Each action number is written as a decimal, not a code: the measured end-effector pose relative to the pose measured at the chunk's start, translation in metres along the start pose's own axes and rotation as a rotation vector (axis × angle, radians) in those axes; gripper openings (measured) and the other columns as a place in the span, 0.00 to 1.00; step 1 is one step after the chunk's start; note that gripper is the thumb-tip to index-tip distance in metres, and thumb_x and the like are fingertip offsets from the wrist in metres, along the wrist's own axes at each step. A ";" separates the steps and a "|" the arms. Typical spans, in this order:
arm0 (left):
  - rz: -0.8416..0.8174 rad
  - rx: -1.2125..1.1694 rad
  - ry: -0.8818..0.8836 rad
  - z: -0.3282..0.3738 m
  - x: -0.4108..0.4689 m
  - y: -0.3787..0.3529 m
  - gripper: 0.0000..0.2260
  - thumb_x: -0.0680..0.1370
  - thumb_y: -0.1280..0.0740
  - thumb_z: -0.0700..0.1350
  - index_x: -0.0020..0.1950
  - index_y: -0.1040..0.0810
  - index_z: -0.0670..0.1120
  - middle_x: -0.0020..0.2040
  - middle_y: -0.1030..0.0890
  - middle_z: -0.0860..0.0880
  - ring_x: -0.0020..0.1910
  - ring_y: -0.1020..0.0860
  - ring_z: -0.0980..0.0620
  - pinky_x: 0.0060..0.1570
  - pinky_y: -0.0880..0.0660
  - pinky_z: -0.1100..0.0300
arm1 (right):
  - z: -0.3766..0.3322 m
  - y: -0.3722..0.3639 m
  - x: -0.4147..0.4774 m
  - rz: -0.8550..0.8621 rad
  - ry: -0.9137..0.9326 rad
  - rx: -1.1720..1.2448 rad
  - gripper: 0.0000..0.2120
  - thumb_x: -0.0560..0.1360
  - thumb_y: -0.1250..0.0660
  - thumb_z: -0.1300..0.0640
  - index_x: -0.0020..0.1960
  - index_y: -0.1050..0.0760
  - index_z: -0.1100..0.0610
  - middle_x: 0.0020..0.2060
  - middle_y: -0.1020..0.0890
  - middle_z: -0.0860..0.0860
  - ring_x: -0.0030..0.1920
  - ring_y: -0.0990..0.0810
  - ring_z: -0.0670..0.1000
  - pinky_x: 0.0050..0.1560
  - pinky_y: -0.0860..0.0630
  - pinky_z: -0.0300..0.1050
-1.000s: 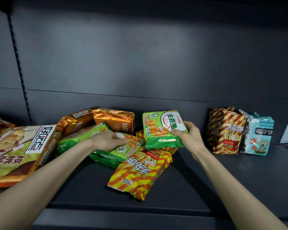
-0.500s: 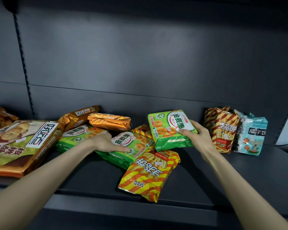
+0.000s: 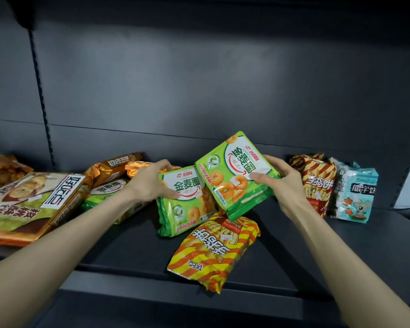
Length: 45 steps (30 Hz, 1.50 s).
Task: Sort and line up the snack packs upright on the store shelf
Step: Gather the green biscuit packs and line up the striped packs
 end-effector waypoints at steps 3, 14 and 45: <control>0.100 -0.033 0.018 -0.011 0.004 -0.001 0.28 0.62 0.20 0.46 0.56 0.29 0.48 0.49 0.21 0.47 0.48 0.23 0.47 0.44 0.25 0.54 | -0.004 0.004 0.002 -0.013 0.014 0.035 0.28 0.63 0.23 0.67 0.61 0.24 0.55 0.52 0.17 0.50 0.46 0.15 0.50 0.43 0.18 0.46; 0.113 -0.439 -0.007 -0.037 0.012 -0.001 0.20 0.74 0.30 0.37 0.65 0.28 0.46 0.52 0.22 0.46 0.47 0.20 0.58 0.47 0.24 0.64 | -0.016 -0.029 0.023 -0.222 0.043 -0.016 0.28 0.61 0.23 0.71 0.55 0.21 0.48 0.55 0.18 0.52 0.51 0.16 0.53 0.49 0.19 0.53; -0.198 -0.637 0.021 -0.056 -0.005 -0.012 0.53 0.55 0.19 0.47 0.73 0.45 0.57 0.53 0.17 0.57 0.53 0.19 0.58 0.52 0.21 0.59 | 0.019 -0.095 0.016 -0.425 0.081 -0.621 0.48 0.60 0.19 0.54 0.74 0.40 0.50 0.69 0.36 0.46 0.70 0.41 0.47 0.70 0.38 0.47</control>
Point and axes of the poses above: each hand's wrist, its own x-axis towards the middle knuckle, its own y-axis out of the back of the hand, z = x × y, the point moved 1 cm from there along x, towards the middle knuckle
